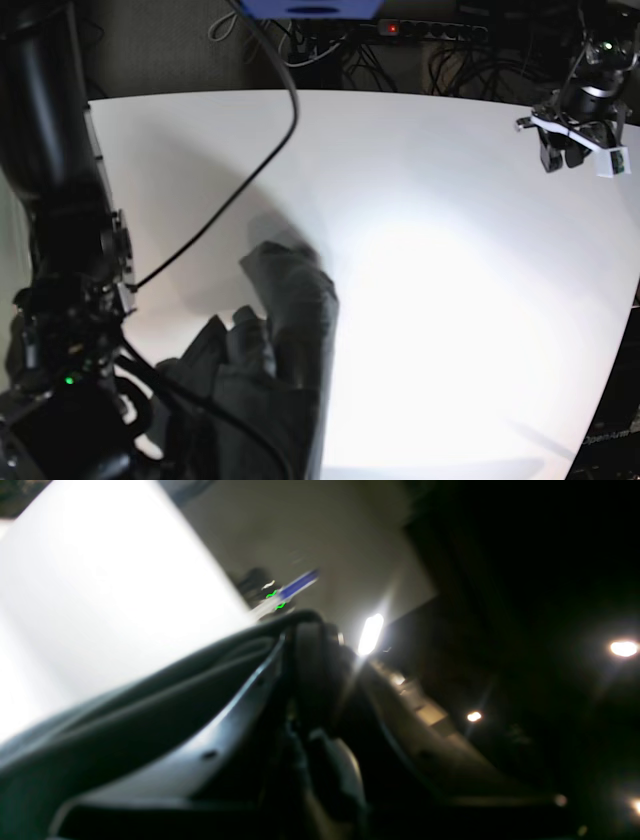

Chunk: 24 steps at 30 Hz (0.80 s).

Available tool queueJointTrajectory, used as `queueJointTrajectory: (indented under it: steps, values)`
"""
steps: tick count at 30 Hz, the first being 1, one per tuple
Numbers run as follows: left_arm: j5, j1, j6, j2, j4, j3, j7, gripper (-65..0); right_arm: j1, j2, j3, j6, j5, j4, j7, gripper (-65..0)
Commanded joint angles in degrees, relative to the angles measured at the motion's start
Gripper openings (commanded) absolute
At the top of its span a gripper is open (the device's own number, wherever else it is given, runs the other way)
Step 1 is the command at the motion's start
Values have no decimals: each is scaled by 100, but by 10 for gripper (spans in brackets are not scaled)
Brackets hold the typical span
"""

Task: Layout the t-shirt on the table in an organized manner, then fold the t-shirt properly
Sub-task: 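Lower the t-shirt back onto the table with the right gripper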

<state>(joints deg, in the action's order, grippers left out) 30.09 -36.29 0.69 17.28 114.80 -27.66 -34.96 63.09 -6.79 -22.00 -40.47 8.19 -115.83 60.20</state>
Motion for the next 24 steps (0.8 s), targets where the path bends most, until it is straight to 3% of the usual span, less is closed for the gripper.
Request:
queueJointTrajectory:
  steps: [1,11,24]
  values:
    - [20,-15,15,61,93,-43,125,-433,131,33,15,47,65,-52,-161,-650]
    - [20,-41,15,61,93,-245,125,-433,-828,76,217,47,56,-26,-311,-650]
    - [11,-50,15,70,93,-368,72,-433,-1399,1219,200,47,65,2234,-2139,-650]
